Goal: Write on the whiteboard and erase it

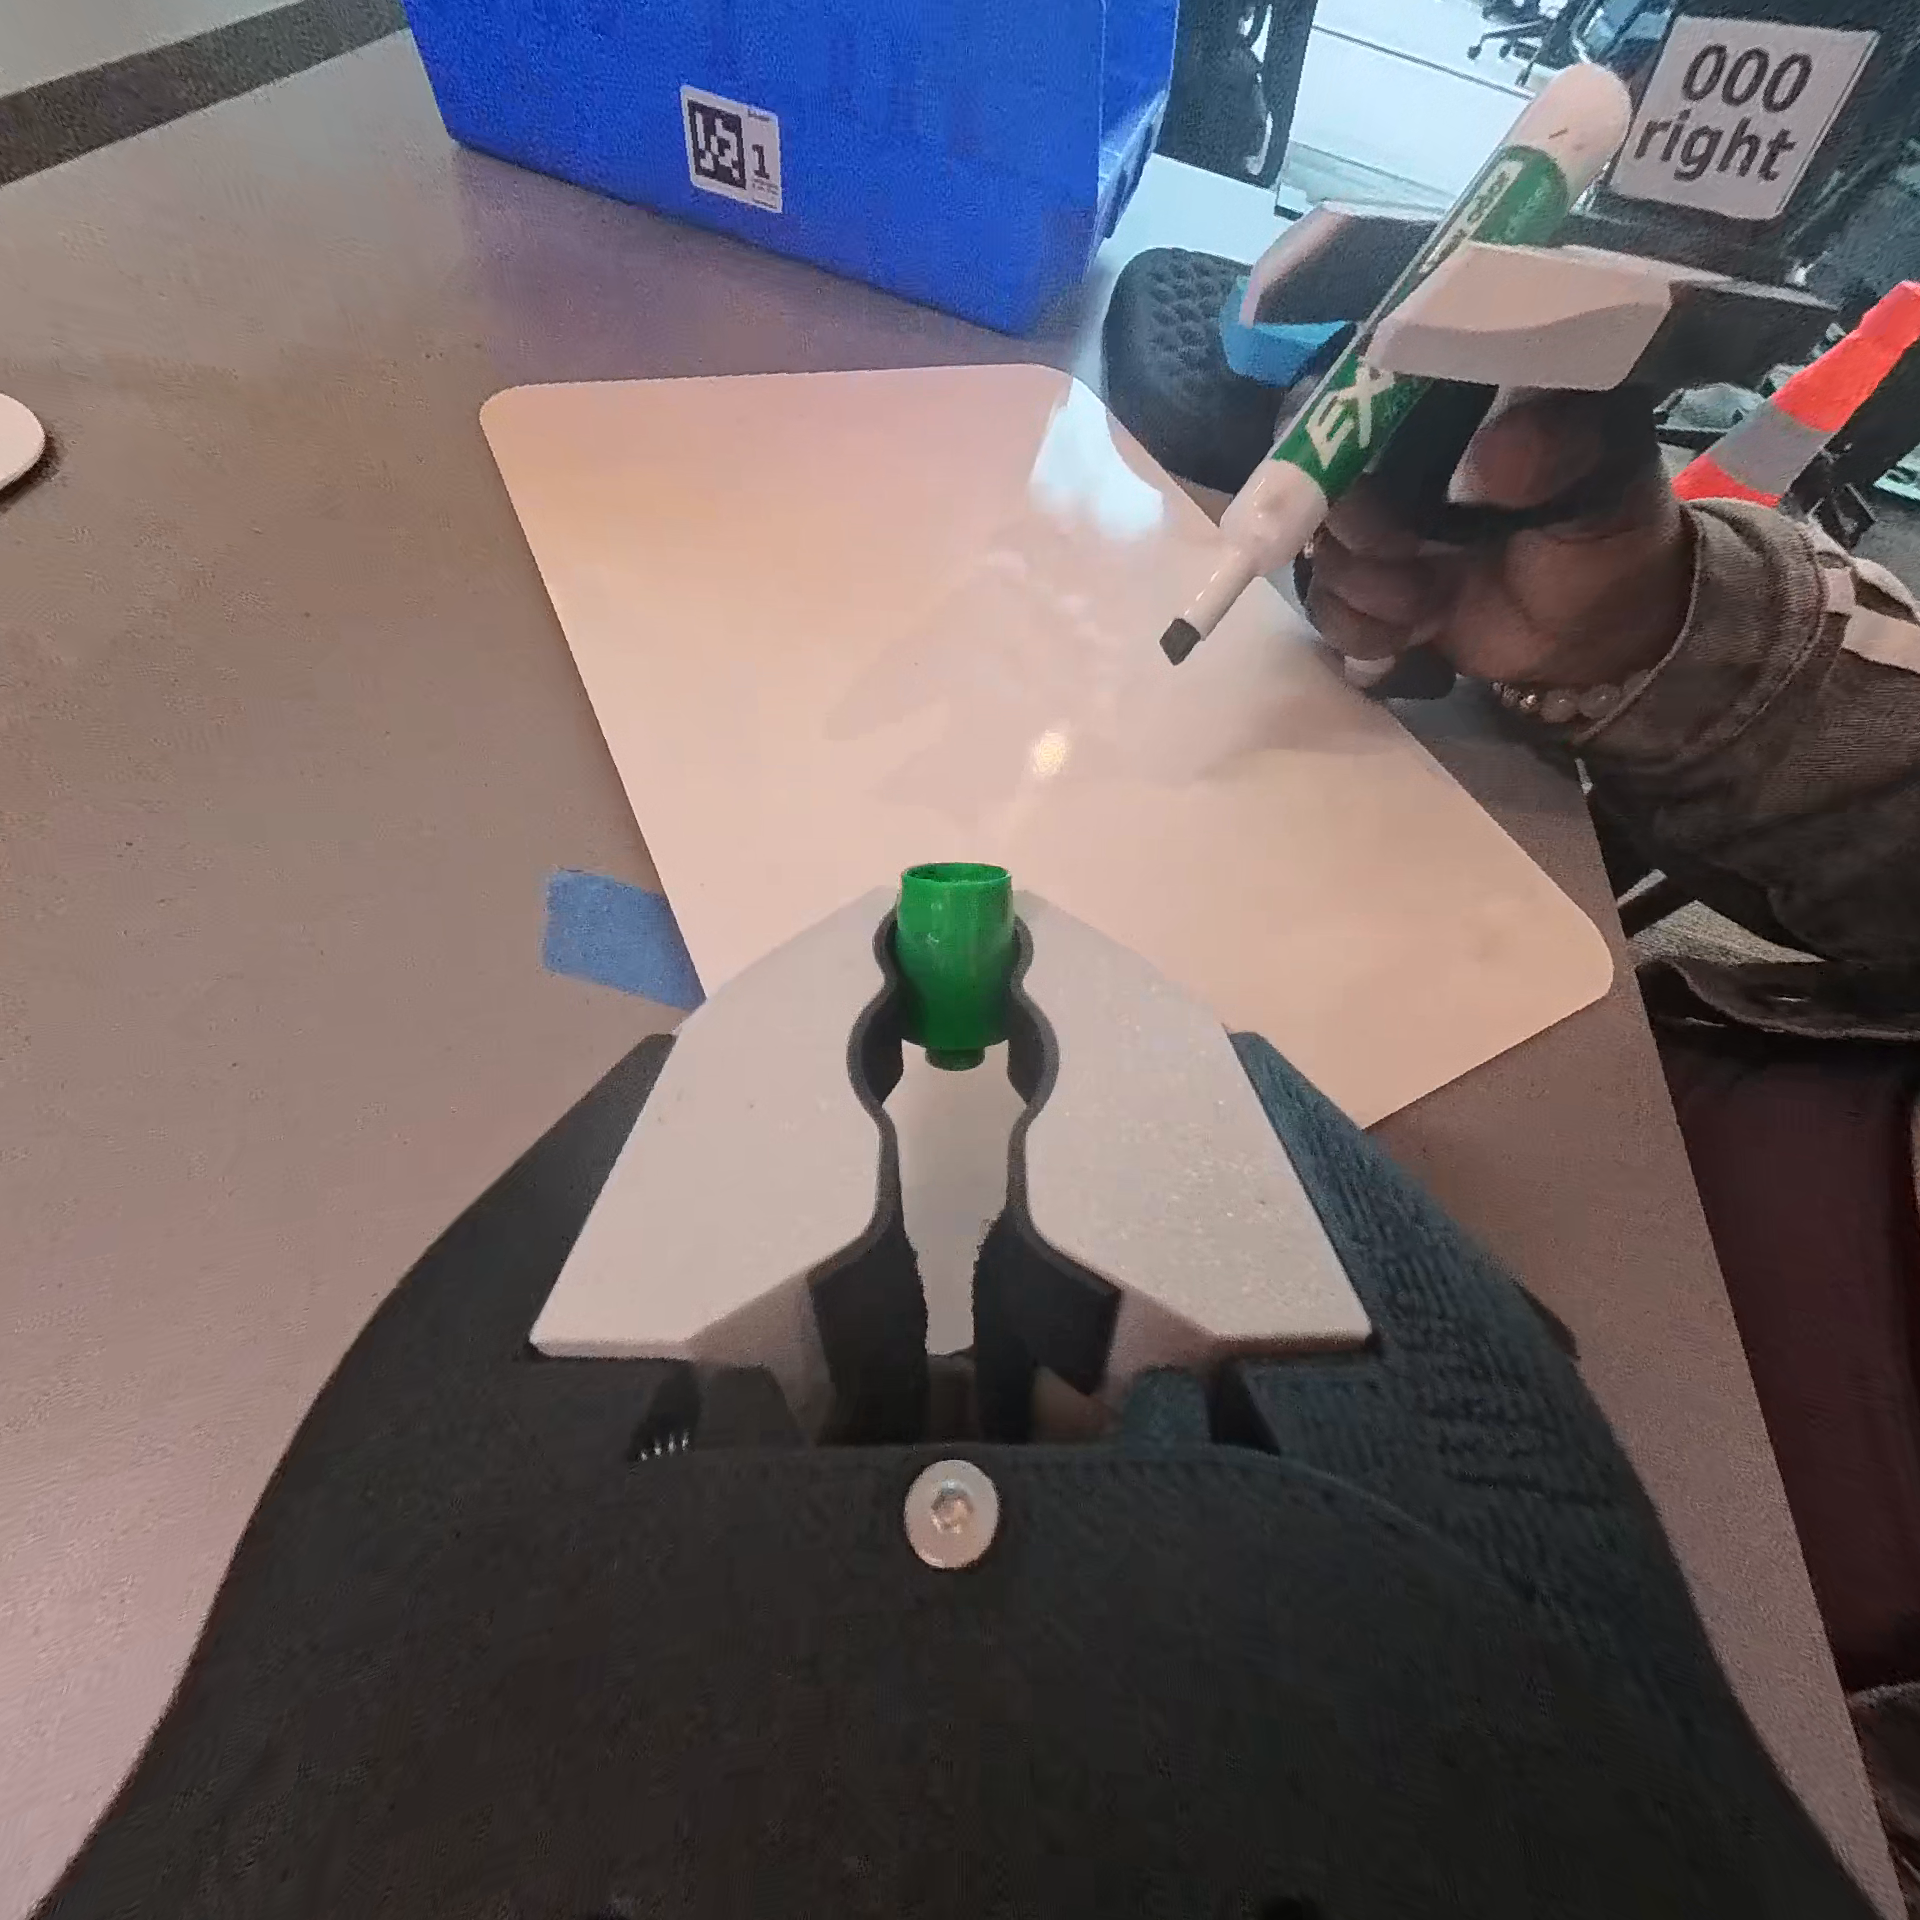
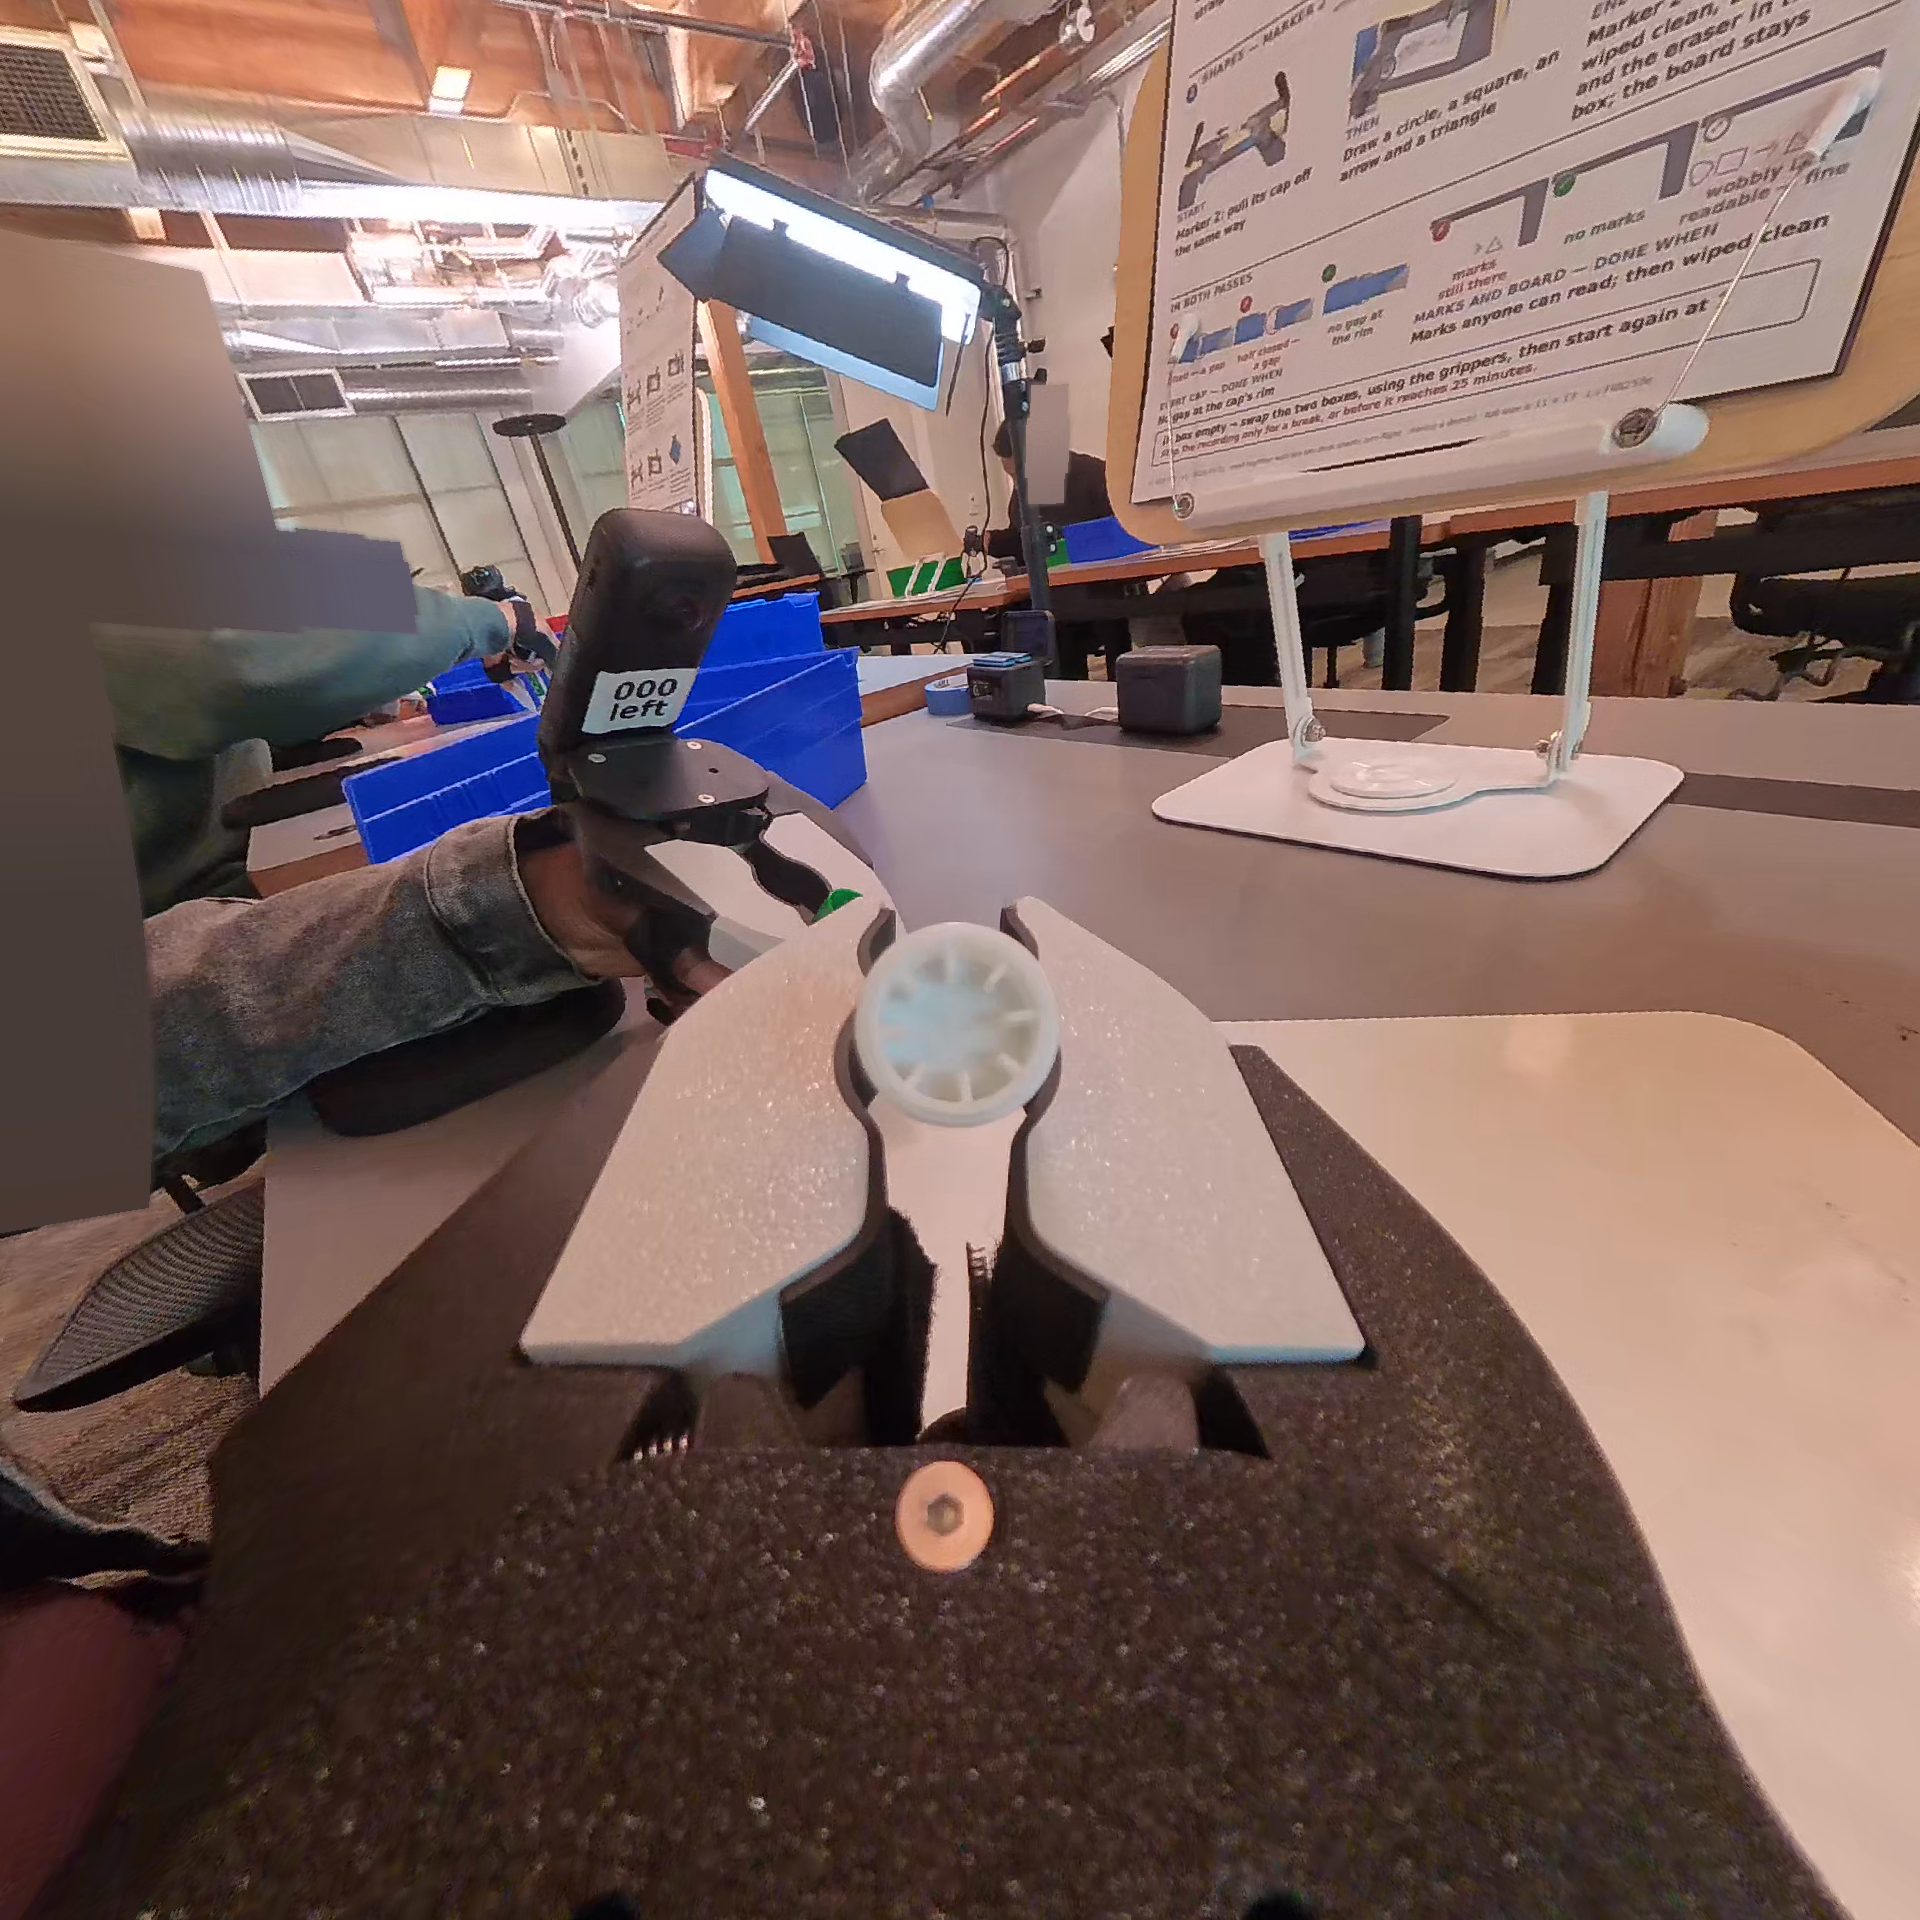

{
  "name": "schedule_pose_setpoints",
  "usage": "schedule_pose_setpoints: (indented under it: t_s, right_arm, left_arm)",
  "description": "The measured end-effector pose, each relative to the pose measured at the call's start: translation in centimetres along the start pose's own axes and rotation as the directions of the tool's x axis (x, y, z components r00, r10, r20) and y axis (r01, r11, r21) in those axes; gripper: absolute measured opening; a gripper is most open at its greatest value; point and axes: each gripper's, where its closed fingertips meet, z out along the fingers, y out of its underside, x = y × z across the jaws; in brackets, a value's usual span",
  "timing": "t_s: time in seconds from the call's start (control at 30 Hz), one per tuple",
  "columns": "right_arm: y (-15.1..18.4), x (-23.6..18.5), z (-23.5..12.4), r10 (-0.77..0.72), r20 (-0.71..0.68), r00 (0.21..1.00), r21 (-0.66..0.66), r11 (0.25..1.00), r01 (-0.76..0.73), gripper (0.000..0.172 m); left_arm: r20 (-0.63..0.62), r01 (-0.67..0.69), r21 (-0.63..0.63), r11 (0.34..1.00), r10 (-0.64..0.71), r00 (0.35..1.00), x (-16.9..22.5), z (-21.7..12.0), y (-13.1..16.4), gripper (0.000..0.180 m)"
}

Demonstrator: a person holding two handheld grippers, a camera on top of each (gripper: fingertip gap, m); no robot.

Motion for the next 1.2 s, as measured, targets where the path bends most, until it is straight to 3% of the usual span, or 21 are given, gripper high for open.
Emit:
schedule_pose_setpoints:
  t_s: [0.53,0.8,1.2]
  right_arm:
    - [0.3,-0.5,0.2,-0.027,0.019,0.999,-0.026,0.999,0.027,0.02]
    - [1.6,-1.9,1.0,-0.1,0.083,0.992,-0.118,0.987,0.11,0.02]
    - [3.7,-3.7,2.7,-0.079,0.208,0.975,-0.245,0.961,0.13,0.02]
  left_arm:
    - [-0.01,0.012,-0.032,0.999,-0.012,1.0,0.1,0.2,0.4,0.015]
    - [0.003,-0.062,-0.221,0.973,0.064,0.998,0.2,0.5,3.2,0.015]
    - [-0.004,-0.08,-0.255,0.964,0.081,0.997,0.3,0.7,3.7,0.015]
